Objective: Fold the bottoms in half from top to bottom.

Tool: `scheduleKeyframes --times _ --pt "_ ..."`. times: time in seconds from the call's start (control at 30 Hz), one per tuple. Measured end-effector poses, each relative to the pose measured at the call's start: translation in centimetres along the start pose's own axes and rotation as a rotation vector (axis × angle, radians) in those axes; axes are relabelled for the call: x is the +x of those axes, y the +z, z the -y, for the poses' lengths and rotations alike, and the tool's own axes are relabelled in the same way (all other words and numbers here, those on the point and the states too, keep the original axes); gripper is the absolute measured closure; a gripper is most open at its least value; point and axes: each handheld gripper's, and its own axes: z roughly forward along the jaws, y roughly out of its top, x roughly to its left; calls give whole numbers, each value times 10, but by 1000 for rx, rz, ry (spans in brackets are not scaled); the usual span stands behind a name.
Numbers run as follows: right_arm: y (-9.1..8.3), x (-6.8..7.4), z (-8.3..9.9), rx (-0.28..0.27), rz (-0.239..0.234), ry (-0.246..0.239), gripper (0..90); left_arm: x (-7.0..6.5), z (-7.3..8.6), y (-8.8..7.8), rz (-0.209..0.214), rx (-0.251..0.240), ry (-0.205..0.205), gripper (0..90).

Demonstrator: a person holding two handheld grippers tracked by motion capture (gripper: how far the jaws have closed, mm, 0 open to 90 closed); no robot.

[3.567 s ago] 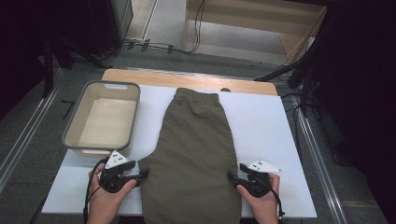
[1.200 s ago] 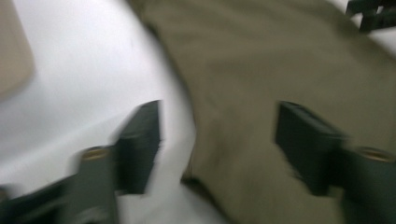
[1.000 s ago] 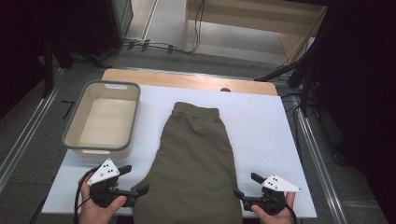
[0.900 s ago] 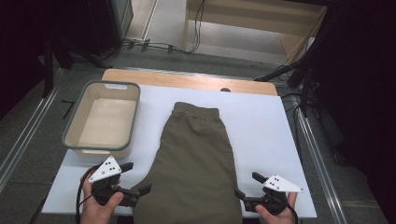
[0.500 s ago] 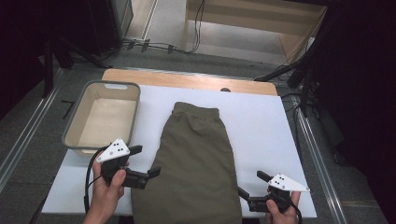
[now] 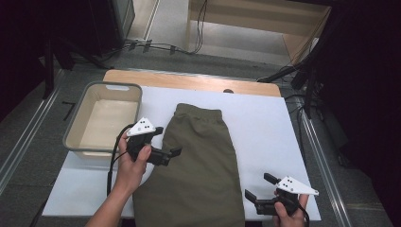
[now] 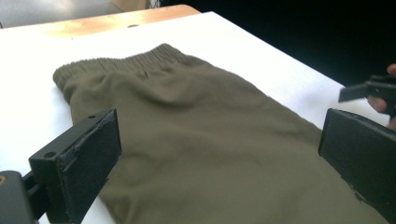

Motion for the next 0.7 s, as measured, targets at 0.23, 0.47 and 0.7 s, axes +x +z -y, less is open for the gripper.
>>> scheduleKeyframes --times 0.23,0.47,0.7 --pt "-1 -3 2 -7 -7 -6 0 14 -15 17 -13 0 -1 0" --pt "-1 -2 2 -9 -20 -6 0 26 -23 34 -23 18 -9 0" --pt "0 -3 2 -4 -36 -3 0 39 -30 54 -35 31 -15 0"
